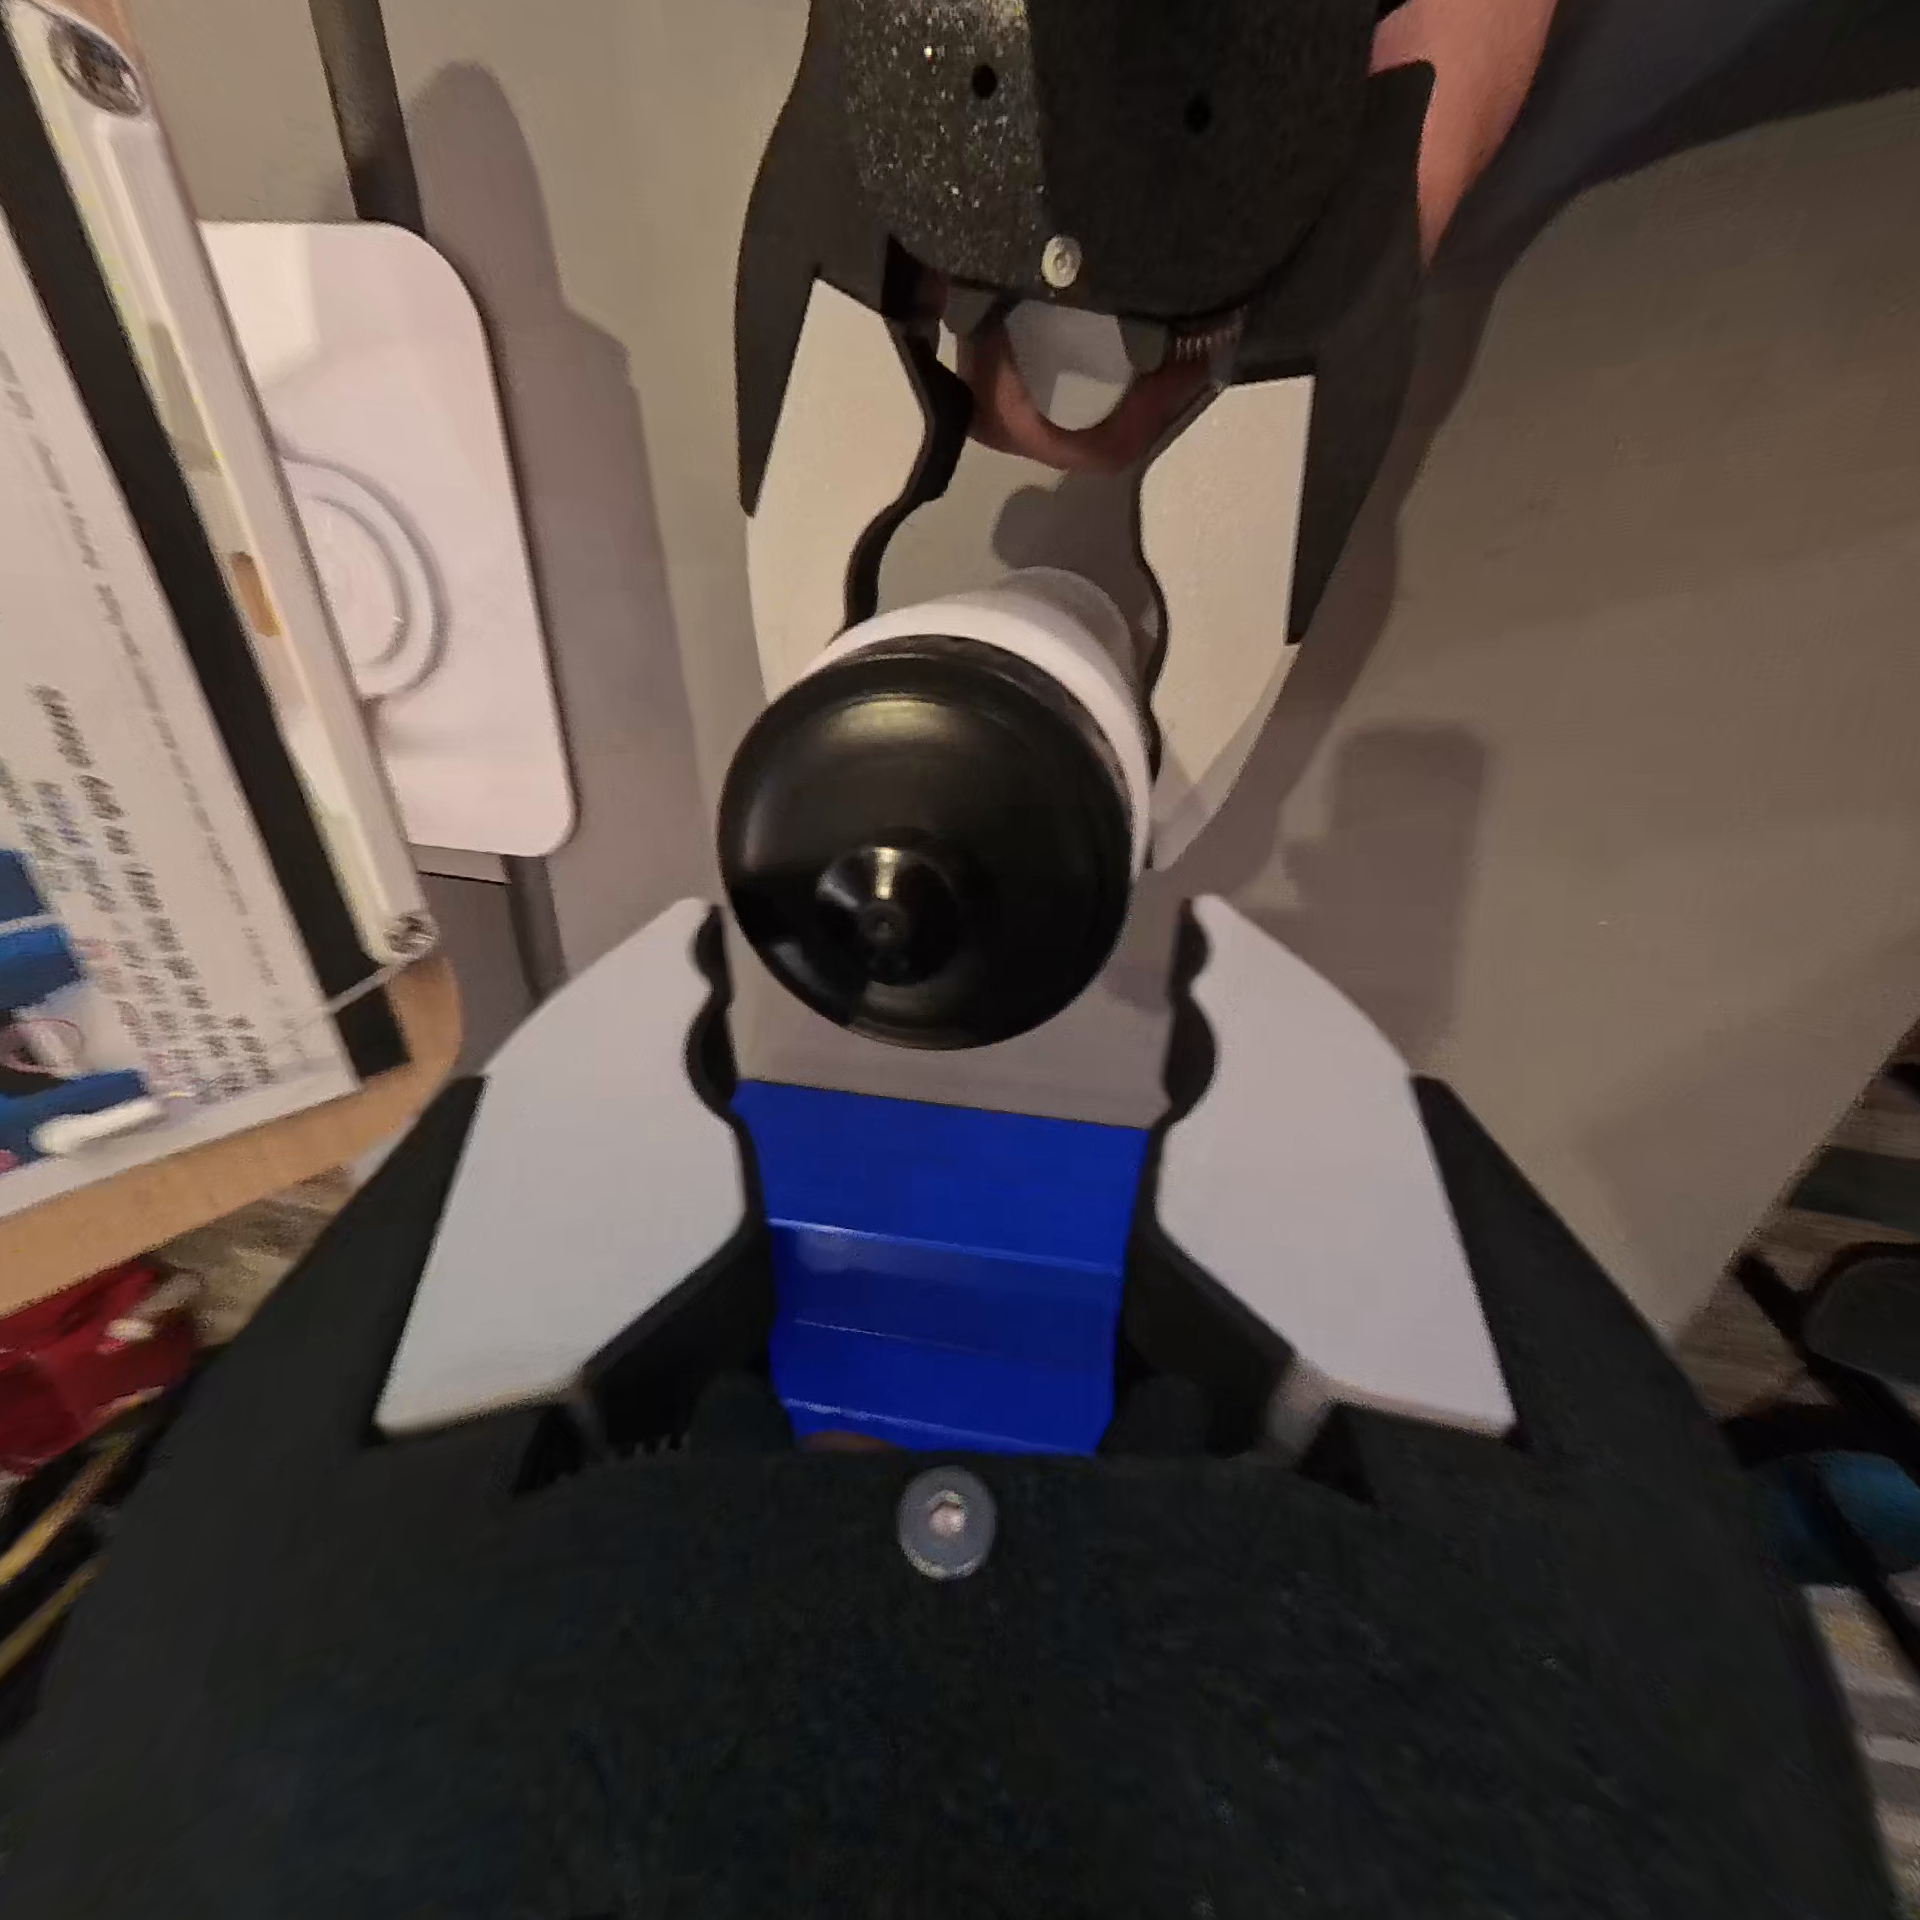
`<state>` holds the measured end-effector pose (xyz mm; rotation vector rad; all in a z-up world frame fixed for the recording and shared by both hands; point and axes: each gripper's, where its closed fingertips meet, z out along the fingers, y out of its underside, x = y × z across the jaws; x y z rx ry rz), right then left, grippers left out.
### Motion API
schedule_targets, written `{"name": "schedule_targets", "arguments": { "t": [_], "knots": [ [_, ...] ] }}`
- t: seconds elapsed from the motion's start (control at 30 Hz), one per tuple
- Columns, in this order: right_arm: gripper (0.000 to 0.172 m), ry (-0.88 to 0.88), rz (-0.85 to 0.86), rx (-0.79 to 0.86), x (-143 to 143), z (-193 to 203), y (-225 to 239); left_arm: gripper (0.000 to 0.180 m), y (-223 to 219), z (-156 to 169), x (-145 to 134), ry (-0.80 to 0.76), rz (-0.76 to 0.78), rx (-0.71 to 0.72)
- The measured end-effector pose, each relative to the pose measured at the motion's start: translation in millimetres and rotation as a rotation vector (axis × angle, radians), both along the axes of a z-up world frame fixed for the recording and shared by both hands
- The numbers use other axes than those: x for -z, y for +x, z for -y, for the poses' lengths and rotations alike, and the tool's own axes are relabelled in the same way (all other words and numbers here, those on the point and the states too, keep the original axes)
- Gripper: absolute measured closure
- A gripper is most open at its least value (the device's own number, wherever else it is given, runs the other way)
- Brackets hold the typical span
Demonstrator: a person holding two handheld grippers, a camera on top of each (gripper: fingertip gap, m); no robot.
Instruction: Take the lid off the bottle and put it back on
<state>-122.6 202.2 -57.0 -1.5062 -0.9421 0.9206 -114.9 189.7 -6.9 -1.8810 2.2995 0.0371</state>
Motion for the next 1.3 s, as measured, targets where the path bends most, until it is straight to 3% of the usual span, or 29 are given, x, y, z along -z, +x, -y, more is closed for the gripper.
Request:
{"name": "schedule_targets", "arguments": {
  "t": [0.07, 0.17, 0.23, 0.33, 0.53, 0.6, 0.83, 1.13, 1.2, 1.3],
  "knots": [
    [0.086, -0.002, -0.003, -0.002, 0, 0, 0, 0.08, 0, 7, -1, -0.062, 0.021, -0.082],
    [0.086, -0.004, 0.003, -0.003, 0, 0, 0, 0.081, 14, 4, -16, -0.039, 0.149, -0.26],
    [0.086, -0.005, 0.003, -0.003, 0, 0, 0, 0.082, 22, 1, -24, -0.036, 0.22, -0.452],
    [0.086, -0.008, 0.001, -0.002, 0, 0, 0, 0.09, 15, 0, -20, -0.027, 0.202, -0.726],
    [0.086, -0.014, 0.01, -0.001, 1, 0, 0, 0.099, 14, -9, -13, 0.031, 0.202, -0.877],
    [0.086, -0.017, 0.008, 0.005, 1, -1, -1, 0.115, 18, -6, -13, 0.007, 0.203, -0.886],
    [0.087, -0.012, 0.016, -0.005, 1, 1, 1, 0.115, 19, -2, -12, 0.008, 0.122, -0.609],
    [0.086, -0.011, 0.008, -0.006, 1, 1, 0, 0.114, 15, -1, -9, 0.031, 0.013, 0.055],
    [0.086, -0.011, 0.004, -0.004, 1, 0, 0, 0.114, 14, -2, -9, 0.042, -0.025, 0.098],
    [0.086, -0.012, 0.001, -0.01, 1, 1, 0, 0.111, 16, 3, -9, 0.031, -0.028, 0.047]
  ]
}}
